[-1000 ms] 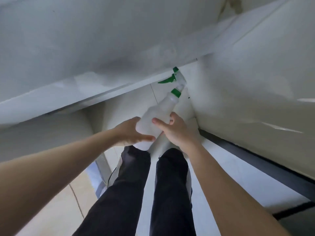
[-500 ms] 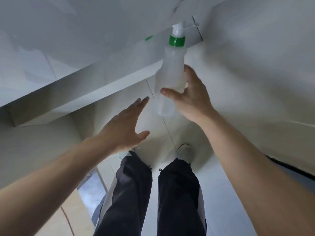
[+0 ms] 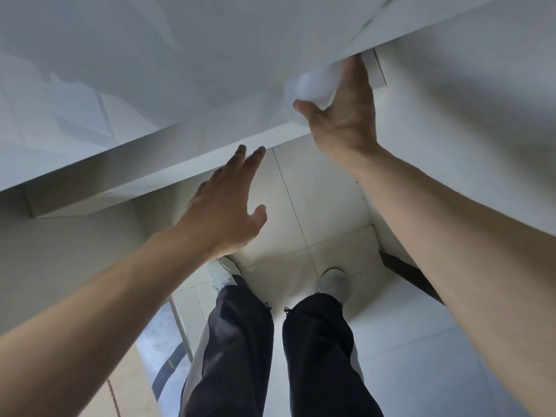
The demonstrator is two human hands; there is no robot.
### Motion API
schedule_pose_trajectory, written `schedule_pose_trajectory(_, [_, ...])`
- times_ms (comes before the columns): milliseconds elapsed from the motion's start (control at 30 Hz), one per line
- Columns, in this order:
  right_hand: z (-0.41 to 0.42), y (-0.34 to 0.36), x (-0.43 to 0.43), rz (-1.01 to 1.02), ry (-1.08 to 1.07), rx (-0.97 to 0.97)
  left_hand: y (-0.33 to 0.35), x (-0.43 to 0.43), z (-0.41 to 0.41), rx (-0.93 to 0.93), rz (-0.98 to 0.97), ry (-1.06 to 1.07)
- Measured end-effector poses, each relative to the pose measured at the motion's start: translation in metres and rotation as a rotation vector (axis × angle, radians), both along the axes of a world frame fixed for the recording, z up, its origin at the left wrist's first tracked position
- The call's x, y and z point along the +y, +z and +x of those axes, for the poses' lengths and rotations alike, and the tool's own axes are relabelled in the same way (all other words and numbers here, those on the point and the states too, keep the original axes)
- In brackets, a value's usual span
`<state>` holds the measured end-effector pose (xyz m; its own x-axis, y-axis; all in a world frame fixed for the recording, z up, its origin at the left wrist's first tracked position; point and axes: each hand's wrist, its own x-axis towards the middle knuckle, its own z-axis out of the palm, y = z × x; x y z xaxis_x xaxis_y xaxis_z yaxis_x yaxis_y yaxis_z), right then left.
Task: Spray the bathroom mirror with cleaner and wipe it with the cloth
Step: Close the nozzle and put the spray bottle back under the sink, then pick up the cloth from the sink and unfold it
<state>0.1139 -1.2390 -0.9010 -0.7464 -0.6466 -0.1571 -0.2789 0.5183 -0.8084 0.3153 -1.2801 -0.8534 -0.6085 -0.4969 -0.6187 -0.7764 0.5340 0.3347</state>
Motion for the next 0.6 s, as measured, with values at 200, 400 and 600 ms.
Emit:
schedule_pose_trajectory(200, [0.011, -0.006, -0.003, -0.005, 0.008, -0.274, 0.007, -0.005, 0.010, -0.025, -0.044, -0.005])
schedule_pose_trajectory(400, [0.051, -0.010, 0.054, 0.182, 0.078, -0.171, 0.021, 0.006, 0.017, -0.021, -0.031, -0.013])
schedule_pose_trajectory(600, [0.081, 0.039, 0.105, 0.164, 0.045, -0.159, 0.052, 0.026, 0.030, 0.260, -0.177, 0.156])
